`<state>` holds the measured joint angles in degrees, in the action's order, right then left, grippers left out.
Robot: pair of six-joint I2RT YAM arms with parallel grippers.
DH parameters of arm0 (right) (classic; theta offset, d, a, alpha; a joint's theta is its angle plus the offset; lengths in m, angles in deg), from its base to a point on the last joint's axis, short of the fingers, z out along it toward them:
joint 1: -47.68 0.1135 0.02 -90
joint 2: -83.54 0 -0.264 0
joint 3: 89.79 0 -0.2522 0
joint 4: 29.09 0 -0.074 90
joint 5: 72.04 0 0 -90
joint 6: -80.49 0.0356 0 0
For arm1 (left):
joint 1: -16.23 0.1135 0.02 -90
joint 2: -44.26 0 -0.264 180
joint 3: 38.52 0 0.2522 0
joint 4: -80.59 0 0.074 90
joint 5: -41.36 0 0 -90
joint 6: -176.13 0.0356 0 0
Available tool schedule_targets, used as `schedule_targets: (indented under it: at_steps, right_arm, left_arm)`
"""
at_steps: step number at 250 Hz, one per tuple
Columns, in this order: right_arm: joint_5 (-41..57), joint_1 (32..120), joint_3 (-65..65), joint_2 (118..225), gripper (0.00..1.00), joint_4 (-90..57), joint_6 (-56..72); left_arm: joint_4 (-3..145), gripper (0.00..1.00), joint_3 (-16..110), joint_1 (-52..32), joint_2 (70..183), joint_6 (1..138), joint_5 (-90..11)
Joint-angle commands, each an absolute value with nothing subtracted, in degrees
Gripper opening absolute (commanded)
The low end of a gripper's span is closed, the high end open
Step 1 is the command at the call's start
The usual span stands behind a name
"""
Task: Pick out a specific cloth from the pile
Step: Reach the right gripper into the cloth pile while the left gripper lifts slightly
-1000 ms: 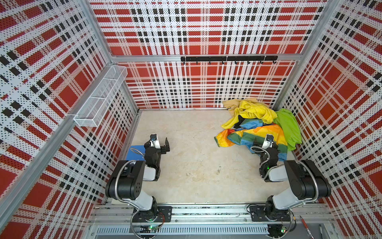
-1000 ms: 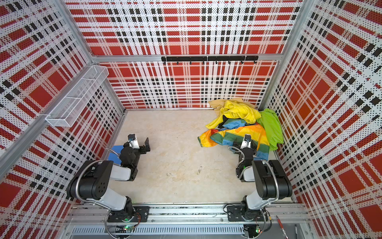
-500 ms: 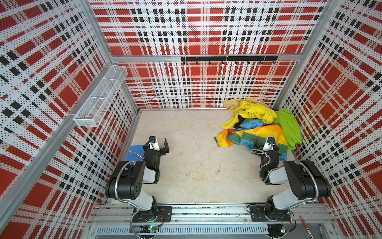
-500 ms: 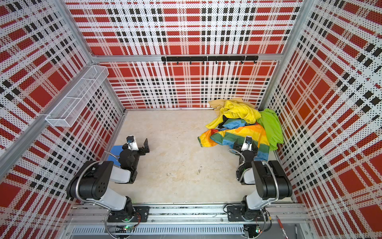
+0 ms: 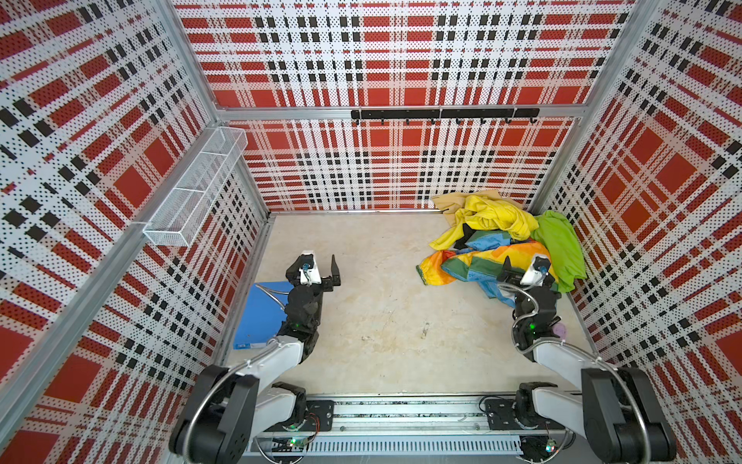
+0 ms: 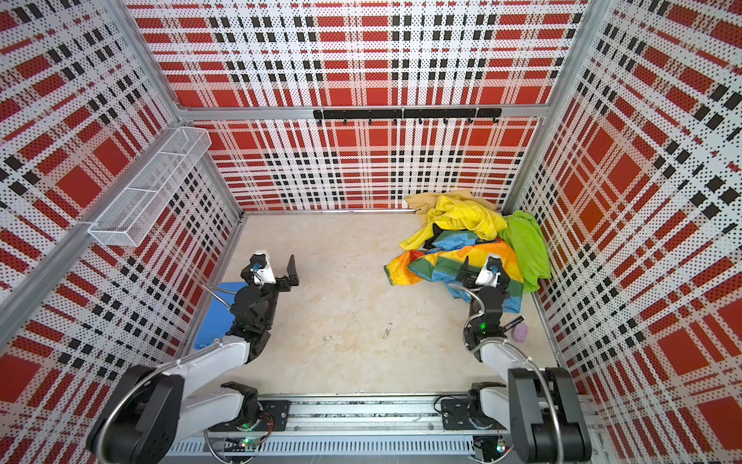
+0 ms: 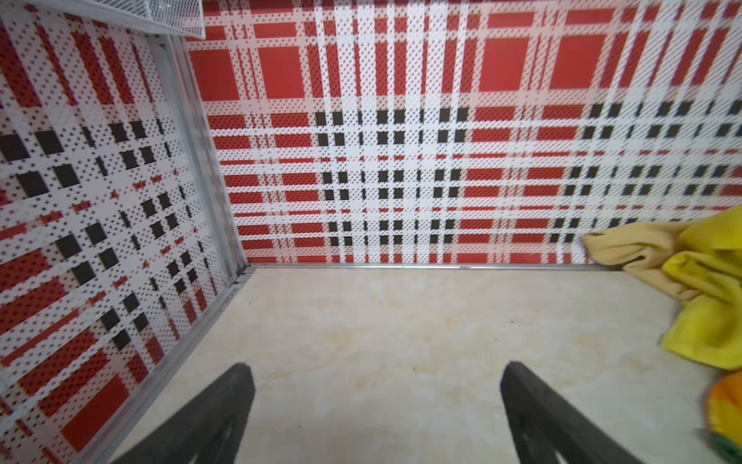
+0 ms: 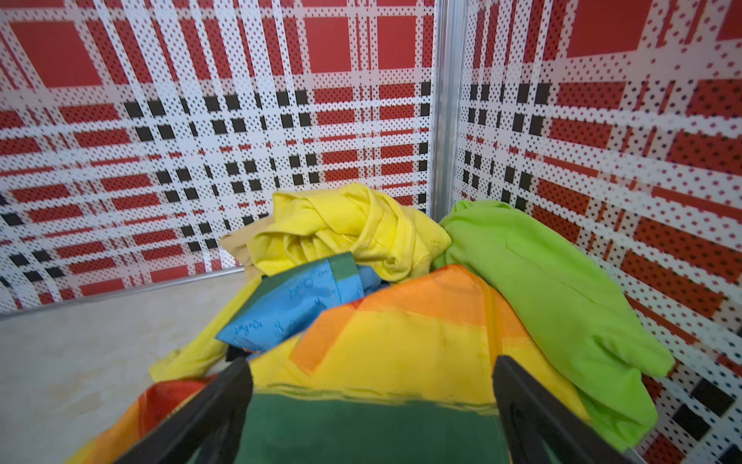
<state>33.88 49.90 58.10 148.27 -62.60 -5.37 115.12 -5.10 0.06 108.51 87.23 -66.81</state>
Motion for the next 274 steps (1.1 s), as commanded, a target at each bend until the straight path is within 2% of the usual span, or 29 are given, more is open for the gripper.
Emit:
schedule_targets:
  at_steps: [1,46,81,129,222,274]
  right_arm:
    - [32.02,50.67,56.81,144.56,1.0,-48.78,-1.04]
    - [30.75,50.94,50.52,143.26,1.0,-35.1,5.11]
    - [24.86,51.09,43.96,146.71,1.0,-25.21,7.36]
    - [23.62,51.72,41.67,150.43,1.0,-23.53,7.84]
    - [26.61,51.81,31.87,159.74,1.0,-18.61,7.33]
    - [36.17,55.06,22.35,169.16,1.0,-12.65,8.17]
  left_arm:
    - [102.88,0.99,-2.96,-2.23,104.56,80.45,-65.38]
    - [92.59,0.99,0.23,-5.21,101.88,67.72,-58.74]
    - [91.6,0.99,-0.43,-6.07,102.54,58.89,-53.13]
    - [92.67,0.99,-3.08,-3.39,105.45,53.26,-47.37]
    - [102.63,0.99,-11.6,2.25,99.35,48.87,-41.65]
    - [103.03,0.99,-13.33,5.15,97.05,47.85,-38.79]
